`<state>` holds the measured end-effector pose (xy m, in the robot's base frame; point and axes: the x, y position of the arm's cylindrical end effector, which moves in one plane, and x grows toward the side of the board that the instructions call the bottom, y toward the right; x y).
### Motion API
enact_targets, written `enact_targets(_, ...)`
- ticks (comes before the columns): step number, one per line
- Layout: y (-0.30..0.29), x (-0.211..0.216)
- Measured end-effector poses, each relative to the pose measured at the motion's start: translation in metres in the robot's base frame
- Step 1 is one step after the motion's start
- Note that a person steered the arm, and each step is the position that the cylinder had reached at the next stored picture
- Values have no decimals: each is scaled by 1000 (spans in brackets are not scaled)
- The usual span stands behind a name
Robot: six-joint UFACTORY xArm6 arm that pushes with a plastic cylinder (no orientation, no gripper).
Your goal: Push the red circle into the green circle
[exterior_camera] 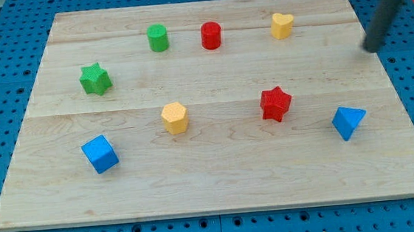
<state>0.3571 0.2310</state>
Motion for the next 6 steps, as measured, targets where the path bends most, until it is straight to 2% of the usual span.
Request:
enact_targets(1,-96,-24)
enact_targets(2,-149,-45)
enact_targets(3,-149,-54)
enact_targets(5,-253,-63)
enact_targets(6,-233,21)
